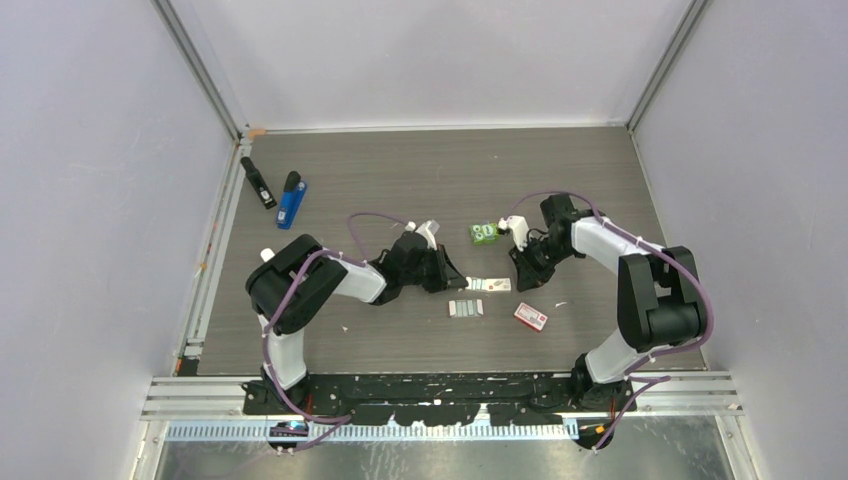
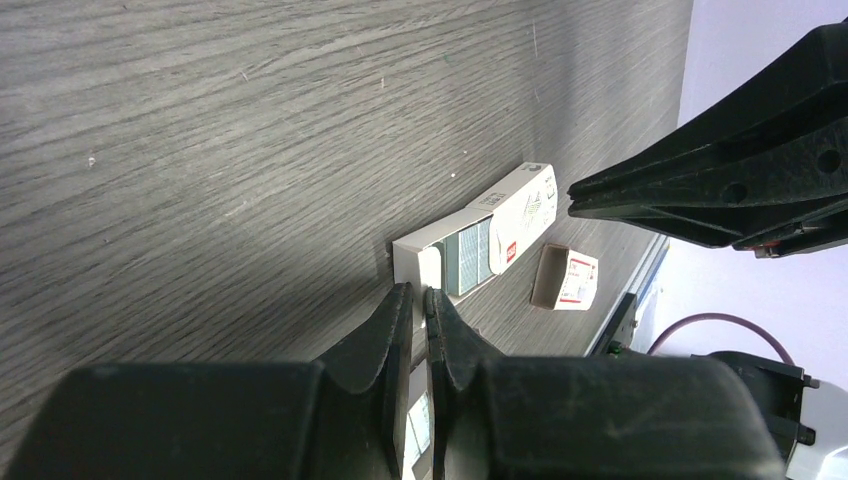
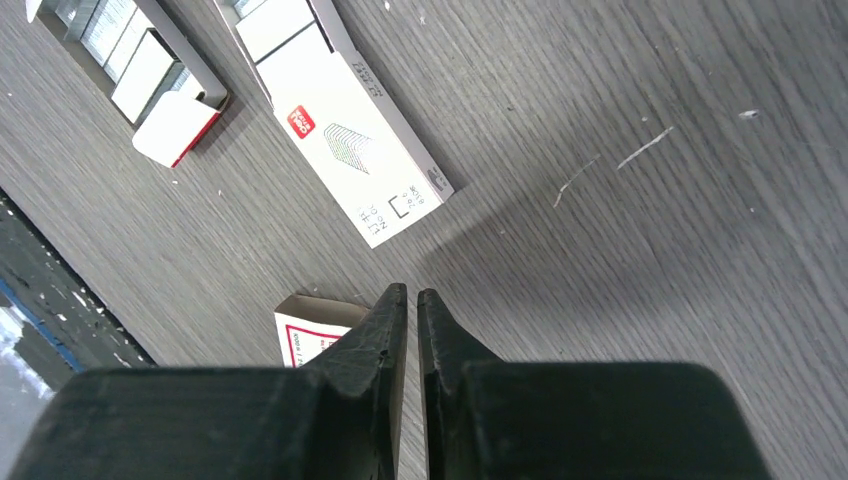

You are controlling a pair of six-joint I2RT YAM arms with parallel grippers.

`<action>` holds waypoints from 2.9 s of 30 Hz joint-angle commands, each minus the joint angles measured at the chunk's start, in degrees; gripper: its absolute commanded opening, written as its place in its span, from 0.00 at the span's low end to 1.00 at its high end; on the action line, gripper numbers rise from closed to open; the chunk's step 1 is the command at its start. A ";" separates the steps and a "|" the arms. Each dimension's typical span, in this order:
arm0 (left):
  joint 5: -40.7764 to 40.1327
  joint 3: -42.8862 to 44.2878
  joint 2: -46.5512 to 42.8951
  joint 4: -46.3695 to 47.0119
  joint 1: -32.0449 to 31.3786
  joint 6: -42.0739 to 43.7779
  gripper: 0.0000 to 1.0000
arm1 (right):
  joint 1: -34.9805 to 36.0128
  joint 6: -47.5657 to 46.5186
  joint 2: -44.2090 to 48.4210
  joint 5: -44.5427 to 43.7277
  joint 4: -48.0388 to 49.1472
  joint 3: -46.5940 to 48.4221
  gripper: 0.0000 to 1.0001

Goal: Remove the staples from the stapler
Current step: Close the staple box at the center of the board.

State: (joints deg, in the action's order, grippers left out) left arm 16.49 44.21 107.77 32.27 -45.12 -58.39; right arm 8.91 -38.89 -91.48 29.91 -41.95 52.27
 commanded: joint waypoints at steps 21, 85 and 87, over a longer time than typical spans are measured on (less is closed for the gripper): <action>-0.27 -0.09 -1.29 2.57 -0.45 -0.60 0.11 | 6.24 -5.73 1.90 -6.99 3.80 -1.47 0.09; 1.08 2.11 0.64 2.42 -0.85 -0.98 0.11 | 12.05 0.51 0.09 -8.40 7.59 0.20 0.09; 1.04 2.26 0.60 2.44 -0.94 -1.00 0.11 | 12.10 0.72 -0.12 -8.14 7.67 0.28 0.09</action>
State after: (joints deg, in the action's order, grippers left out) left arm 16.60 44.88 108.42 32.53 -45.54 -59.59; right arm 20.67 -38.85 -91.68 19.73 -35.22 51.00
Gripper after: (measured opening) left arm 0.114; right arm 0.092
